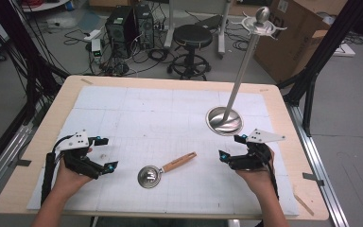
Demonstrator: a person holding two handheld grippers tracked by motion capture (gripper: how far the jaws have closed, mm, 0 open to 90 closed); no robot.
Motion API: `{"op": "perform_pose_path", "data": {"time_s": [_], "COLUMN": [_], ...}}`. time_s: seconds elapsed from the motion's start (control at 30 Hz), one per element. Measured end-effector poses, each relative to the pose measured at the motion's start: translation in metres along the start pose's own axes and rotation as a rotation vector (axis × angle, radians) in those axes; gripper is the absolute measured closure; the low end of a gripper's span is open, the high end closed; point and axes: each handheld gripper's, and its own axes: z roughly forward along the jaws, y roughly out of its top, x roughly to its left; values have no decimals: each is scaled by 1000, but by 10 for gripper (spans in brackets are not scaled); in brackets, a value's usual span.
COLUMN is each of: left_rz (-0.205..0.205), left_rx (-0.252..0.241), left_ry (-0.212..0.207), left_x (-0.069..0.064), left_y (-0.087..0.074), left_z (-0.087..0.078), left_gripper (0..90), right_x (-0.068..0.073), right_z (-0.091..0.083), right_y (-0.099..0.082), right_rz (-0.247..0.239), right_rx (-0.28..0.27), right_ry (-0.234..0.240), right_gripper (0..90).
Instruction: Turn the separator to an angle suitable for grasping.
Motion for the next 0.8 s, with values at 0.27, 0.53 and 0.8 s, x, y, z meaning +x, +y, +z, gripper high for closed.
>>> {"op": "perform_pose_path", "data": {"time_s": [0.27, 0.53, 0.8], "left_rz": [0, 10, 19], "left_rx": [19, 0, 17], "left_ry": [-2, -20, -28], "left_x": [1, -2, -7], "left_y": [0, 5, 8], "left_z": [6, 12, 18], "left_gripper": [18, 18, 18], "right_x": [-5, -2, -7], "right_z": [-3, -11, -14], "right_y": [-4, -5, -9], "right_rz": [2, -18, 0], "right_rx": [13, 13, 12], "right_ry": [-25, -55, -66], "right_gripper": [107, 108, 109]}}
